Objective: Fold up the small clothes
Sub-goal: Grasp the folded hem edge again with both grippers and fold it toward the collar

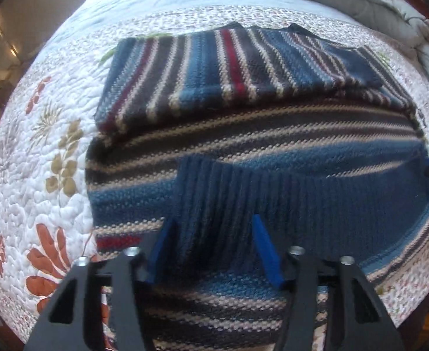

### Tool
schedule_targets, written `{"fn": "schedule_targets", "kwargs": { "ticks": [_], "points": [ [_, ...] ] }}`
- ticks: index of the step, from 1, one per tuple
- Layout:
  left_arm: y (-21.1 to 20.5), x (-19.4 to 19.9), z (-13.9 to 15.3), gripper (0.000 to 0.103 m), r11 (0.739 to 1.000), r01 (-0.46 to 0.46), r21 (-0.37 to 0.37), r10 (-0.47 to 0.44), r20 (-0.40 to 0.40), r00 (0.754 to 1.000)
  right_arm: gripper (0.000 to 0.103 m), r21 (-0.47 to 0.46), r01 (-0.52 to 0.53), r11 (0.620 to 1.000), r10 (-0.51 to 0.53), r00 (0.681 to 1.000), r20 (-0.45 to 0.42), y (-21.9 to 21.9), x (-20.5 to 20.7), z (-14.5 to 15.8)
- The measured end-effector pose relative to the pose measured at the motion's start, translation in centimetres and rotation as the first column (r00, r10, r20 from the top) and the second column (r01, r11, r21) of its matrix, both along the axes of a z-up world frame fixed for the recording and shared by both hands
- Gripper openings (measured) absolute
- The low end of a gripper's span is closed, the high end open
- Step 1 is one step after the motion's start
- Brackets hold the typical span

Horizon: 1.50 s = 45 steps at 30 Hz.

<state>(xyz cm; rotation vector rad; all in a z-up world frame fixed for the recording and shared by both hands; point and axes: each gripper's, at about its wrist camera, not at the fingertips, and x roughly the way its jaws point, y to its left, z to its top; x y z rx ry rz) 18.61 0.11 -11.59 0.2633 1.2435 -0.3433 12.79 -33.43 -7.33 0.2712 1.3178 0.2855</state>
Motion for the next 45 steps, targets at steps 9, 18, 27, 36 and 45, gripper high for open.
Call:
{"fn": "schedule_targets", "kwargs": {
  "ticks": [9, 18, 27, 36, 45],
  "points": [
    [2.1, -1.8, 1.1, 0.007, 0.996, -0.051, -0.069, 0.053, 0.030, 0.998, 0.009, -0.011, -0.038, 0.999, 0.038, 0.998, 0.056, 0.9, -0.8, 0.9],
    [3.6, -3.2, 5.7, 0.006, 0.985, -0.080, -0.150, 0.102, 0.144, 0.984, 0.007, 0.049, 0.017, 0.999, -0.025, 0.984, 0.177, -0.8, -2.1, 6.4],
    [3.0, 4.9, 11.6, 0.006, 0.960, -0.166, -0.223, 0.222, 0.253, 0.942, 0.007, 0.029, 0.099, 0.995, -0.103, 0.952, 0.288, -2.1, 5.4, 11.7],
    [-0.4, 15.1, 10.4, 0.006, 0.956, -0.232, -0.181, 0.276, 0.286, 0.917, 0.007, -0.046, 0.199, 0.979, -0.178, 0.940, 0.291, -3.3, 17.0, 10.5],
    [-2.5, 21.4, 3.3, 0.007, 0.954, -0.289, -0.074, 0.299, 0.213, 0.930, 0.007, -0.156, 0.248, 0.956, -0.208, 0.949, 0.236, -3.2, 24.6, 4.8]
  ]
}}
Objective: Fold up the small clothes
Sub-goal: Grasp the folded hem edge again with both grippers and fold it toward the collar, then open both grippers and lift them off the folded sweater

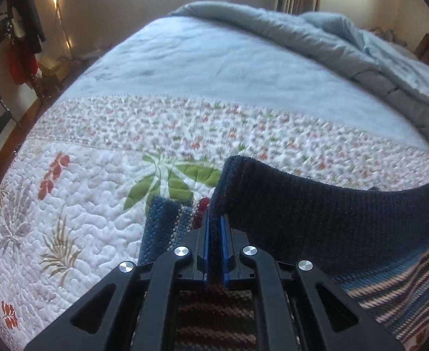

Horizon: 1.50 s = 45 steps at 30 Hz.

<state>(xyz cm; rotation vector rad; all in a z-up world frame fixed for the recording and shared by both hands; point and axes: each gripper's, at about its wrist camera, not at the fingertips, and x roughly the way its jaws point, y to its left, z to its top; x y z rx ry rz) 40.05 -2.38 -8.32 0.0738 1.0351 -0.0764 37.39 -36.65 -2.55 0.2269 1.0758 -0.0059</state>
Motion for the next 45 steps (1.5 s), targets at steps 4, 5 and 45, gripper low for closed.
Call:
{"fn": "schedule_targets", "kwargs": {
  "ticks": [4, 5, 45],
  "points": [
    [-0.4, 1.0, -3.4, 0.008, 0.999, -0.010, 0.047, 0.012, -0.043, 0.999, 0.008, -0.024, 0.029, 0.999, -0.030, 0.998, -0.060, -0.1, 1.2, -4.0],
    [-0.6, 1.0, -3.9, 0.008, 0.998, -0.009, 0.060, 0.012, -0.045, 0.999, 0.008, -0.027, 0.033, 0.999, -0.035, 0.997, -0.074, -0.1, 1.3, -4.7],
    [9.1, -15.4, -2.3, 0.017, 0.997, 0.057, -0.059, -0.067, -0.197, 0.978, 0.009, 0.229, -0.208, 0.951, 0.238, 0.965, -0.113, -2.8, -22.7, 0.0]
  ]
}}
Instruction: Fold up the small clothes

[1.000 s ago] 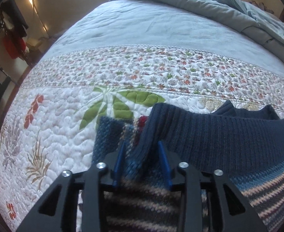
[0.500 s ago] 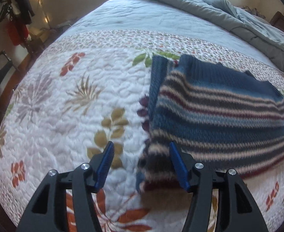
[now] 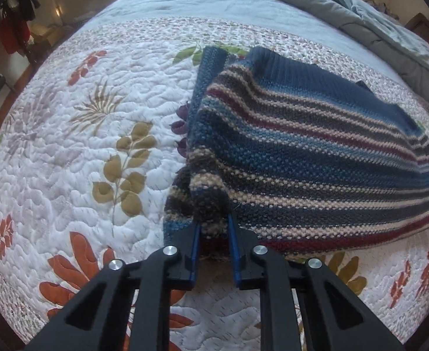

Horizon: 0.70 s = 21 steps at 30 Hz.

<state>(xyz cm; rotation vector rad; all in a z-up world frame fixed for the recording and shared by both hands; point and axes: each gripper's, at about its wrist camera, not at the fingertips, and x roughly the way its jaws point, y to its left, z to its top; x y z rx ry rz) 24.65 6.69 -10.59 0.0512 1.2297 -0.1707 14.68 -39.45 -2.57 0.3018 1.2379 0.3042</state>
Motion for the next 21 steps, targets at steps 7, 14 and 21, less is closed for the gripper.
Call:
{"fn": "schedule_targets", "kwargs": {
  "ticks": [7, 14, 21],
  "points": [
    [0.6, 0.5, -2.2, 0.018, 1.000, -0.004, -0.001, 0.004, -0.043, 0.999, 0.009, 0.013, 0.070, 0.997, -0.068, 0.992, -0.108, -1.7, -0.6, -5.2],
    [0.9, -0.7, 0.3, 0.073, 0.999, 0.038, -0.019, -0.039, -0.032, 0.999, 0.045, 0.007, 0.068, 0.998, -0.067, 0.995, -0.072, -1.8, -1.3, -2.8],
    [2.7, 0.8, 0.7, 0.087, 0.993, -0.061, -0.101, 0.056, -0.053, 0.997, 0.068, 0.048, 0.141, 0.989, -0.138, 0.989, -0.051, -2.9, -0.4, -1.4]
  ]
}}
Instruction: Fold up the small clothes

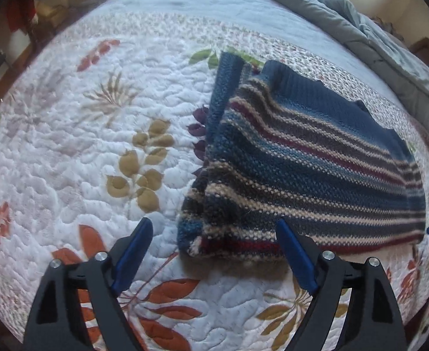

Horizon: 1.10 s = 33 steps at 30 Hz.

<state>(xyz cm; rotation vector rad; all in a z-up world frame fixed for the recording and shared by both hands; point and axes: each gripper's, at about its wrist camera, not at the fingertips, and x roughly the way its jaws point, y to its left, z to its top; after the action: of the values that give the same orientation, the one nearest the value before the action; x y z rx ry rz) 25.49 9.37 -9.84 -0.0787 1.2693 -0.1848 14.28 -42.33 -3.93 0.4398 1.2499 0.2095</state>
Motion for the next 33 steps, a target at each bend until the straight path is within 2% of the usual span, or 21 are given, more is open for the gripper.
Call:
{"fn": "schedule_targets", "kwargs": {
  "ticks": [1, 4, 8, 11, 12, 13, 14, 15, 17, 18, 19, 21, 24, 27, 33],
  "points": [
    [-0.2, 0.6, -0.7, 0.087, 1.000, -0.008, -0.008, 0.008, -0.026, 1.000, 0.068, 0.012, 0.007, 1.000, -0.007, 1.000, -0.008, 0.0, 0.4, -0.3],
    [-0.7, 1.8, -2.2, 0.087, 0.999, -0.011, 0.033, 0.013, -0.035, 0.999, 0.068, 0.028, 0.026, 0.999, -0.025, 0.999, -0.029, 0.1, 1.9, -1.8],
    [-1.2, 3.1, -3.9, 0.087, 1.000, -0.028, -0.004, 0.028, -0.079, 0.996, 0.069, 0.120, 0.050, 0.991, -0.041, 0.996, -0.079, 0.0, 3.4, -4.5],
    [-2.2, 2.9, -4.0, 0.087, 0.999, -0.013, -0.029, 0.011, -0.083, 0.996, 0.068, 0.147, 0.038, 0.988, -0.029, 0.998, -0.063, 0.8, 3.9, -5.3],
    [-2.6, 2.8, -4.0, 0.086, 1.000, 0.002, -0.031, -0.005, -0.087, 0.996, 0.064, 0.153, 0.027, 0.988, -0.019, 0.999, -0.051, 1.2, 4.1, -5.4],
    [-3.2, 2.7, -3.9, 0.079, 0.999, 0.025, -0.026, -0.028, -0.090, 0.996, 0.056, 0.172, 0.011, 0.985, -0.003, 0.999, -0.043, 1.6, 4.2, -5.4],
    [-3.7, 2.5, -3.9, 0.067, 0.999, 0.044, -0.020, -0.046, -0.093, 0.995, 0.051, 0.183, 0.004, 0.983, 0.004, 0.999, -0.042, 1.8, 4.3, -5.4],
    [-4.1, 2.2, -3.8, 0.062, 0.998, 0.060, -0.018, -0.061, -0.095, 0.994, 0.047, 0.183, -0.001, 0.983, 0.008, 0.999, -0.040, 2.0, 4.3, -5.4],
    [-4.4, 2.1, -3.5, 0.040, 0.998, 0.059, 0.009, -0.058, -0.085, 0.995, 0.028, 0.172, -0.007, 0.985, 0.014, 0.999, -0.040, 2.4, 4.4, -5.5],
    [-4.3, 2.6, -3.5, 0.033, 0.998, 0.054, 0.009, -0.053, -0.086, 0.995, 0.024, 0.179, -0.004, 0.984, 0.011, 0.999, -0.040, 2.4, 4.4, -5.4],
    [-4.1, 2.6, -3.2, 0.017, 1.000, 0.031, 0.001, -0.031, -0.083, 0.996, 0.022, 0.205, 0.004, 0.979, 0.004, 0.999, -0.035, 2.3, 4.2, -5.2],
    [-3.6, 2.6, -2.5, 0.016, 1.000, -0.001, -0.024, -0.001, -0.086, 0.996, 0.021, 0.196, -0.001, 0.981, 0.003, 1.000, -0.013, 2.4, 3.7, -4.3],
    [-3.8, 1.9, -1.5, 0.015, 1.000, 0.006, -0.014, -0.007, -0.074, 0.997, 0.019, 0.189, -0.017, 0.982, 0.017, 1.000, -0.002, 2.3, 2.7, -2.9],
    [-4.1, -0.3, 0.3, 0.015, 0.999, 0.029, -0.029, -0.030, -0.065, 0.997, 0.018, 0.167, -0.039, 0.985, 0.037, 0.999, 0.014, 1.7, 1.1, -1.0],
    [-6.2, -7.1, 2.2, 0.015, 0.991, 0.108, -0.080, -0.117, -0.110, 0.987, 0.018, 0.109, -0.049, 0.993, 0.049, 0.999, 0.002, -1.4, -4.3, 1.1]
  ]
}}
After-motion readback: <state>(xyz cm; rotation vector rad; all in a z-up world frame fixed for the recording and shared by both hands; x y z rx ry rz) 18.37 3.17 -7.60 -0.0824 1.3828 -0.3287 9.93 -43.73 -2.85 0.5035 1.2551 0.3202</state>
